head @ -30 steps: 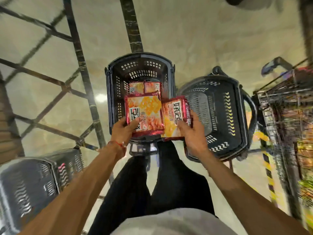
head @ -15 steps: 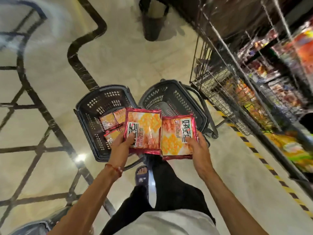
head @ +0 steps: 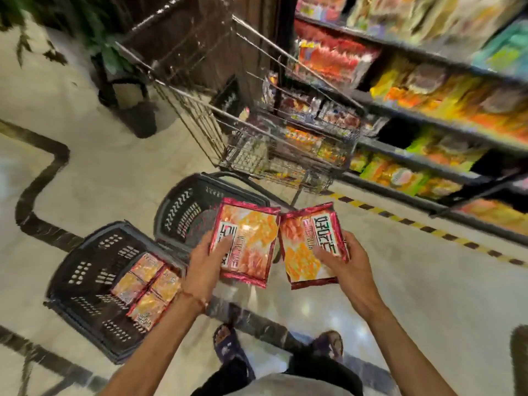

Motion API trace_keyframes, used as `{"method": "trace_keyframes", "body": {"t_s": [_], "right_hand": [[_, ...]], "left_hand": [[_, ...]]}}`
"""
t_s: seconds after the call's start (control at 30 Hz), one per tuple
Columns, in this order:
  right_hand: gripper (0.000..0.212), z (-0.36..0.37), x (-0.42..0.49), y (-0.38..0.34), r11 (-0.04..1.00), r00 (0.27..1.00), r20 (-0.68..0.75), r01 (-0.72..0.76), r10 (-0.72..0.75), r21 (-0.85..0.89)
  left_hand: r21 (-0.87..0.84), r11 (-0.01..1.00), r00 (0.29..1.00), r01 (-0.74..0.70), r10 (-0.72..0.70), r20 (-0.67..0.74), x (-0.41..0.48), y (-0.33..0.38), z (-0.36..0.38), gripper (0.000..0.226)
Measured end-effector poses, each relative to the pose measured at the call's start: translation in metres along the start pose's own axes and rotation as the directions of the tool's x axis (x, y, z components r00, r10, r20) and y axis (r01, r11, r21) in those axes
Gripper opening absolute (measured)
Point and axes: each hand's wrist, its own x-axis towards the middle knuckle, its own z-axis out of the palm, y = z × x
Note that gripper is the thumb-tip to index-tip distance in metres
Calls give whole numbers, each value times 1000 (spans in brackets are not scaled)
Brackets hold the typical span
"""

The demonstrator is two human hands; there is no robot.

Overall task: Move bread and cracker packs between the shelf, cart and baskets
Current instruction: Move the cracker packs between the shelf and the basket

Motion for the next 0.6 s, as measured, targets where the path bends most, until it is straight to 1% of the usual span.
{"method": "trace_keyframes", "body": {"t_s": [0.07, 0.17, 0.27, 0.37, 0.4, 0.53, 0.6], "right_hand": [[47, -51, 4, 2, 1000, 999, -43, 19, -19, 5], [59, -136, 11, 5, 999, 993, -108, 46, -46, 2], [66, -227, 17, 10, 998, 985, -158, 67, -65, 7], [72, -310, 25, 12, 995, 978, -187, 94, -95, -16], [72, -339, 28, 12, 995, 974, -205, 99, -101, -19], [67, -438, 36, 4, 992, 937, -327, 125, -124, -17], [61, -483, 39, -3, 988, 909, -394, 151, -138, 3]], "left_hand": [[61, 997, 997, -56, 52, 63, 4, 12, 47, 32], [117, 990, 990, -80, 65, 128, 5, 29, 129, 42], [104, 986, 970, -129, 104, 218, 4, 41, 221, 34], [160, 958, 937, -240, 185, 297, 7, 53, 304, 24], [185, 941, 919, -283, 211, 332, 8, 57, 334, 23], [298, 829, 830, -474, 308, 466, 12, 84, 439, 40], [276, 816, 794, -507, 318, 517, 14, 100, 493, 45]]}}
